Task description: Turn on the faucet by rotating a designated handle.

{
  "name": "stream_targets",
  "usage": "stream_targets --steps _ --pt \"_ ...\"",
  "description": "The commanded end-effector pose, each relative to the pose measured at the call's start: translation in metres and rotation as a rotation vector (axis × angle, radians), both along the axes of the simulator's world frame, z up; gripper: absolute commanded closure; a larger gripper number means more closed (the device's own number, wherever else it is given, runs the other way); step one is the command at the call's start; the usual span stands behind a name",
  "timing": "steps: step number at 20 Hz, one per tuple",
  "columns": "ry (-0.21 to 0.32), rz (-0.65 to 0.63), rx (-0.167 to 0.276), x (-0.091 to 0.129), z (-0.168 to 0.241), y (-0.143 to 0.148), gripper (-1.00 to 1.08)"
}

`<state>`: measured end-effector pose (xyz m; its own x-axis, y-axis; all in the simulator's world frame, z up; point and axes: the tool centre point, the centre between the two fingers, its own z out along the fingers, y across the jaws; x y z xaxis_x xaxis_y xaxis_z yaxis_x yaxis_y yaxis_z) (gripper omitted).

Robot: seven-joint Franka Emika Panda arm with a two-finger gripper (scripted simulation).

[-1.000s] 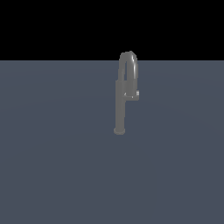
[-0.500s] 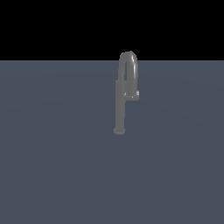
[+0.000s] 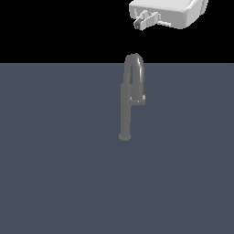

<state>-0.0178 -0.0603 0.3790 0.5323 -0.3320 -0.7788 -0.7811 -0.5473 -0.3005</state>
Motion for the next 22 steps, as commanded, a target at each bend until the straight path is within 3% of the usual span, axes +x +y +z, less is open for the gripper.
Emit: stream_targets --steps 1,14,22 --pt "0.05 -0.046 0.051 0.01 -0.015 -0.005 1.08" --pt "0.33 -0.307 0.331 0.047 -0.11 -0.025 1.08" --pt "0.451 -0.419 0.449 0.053 -0.154 -0.025 1.08"
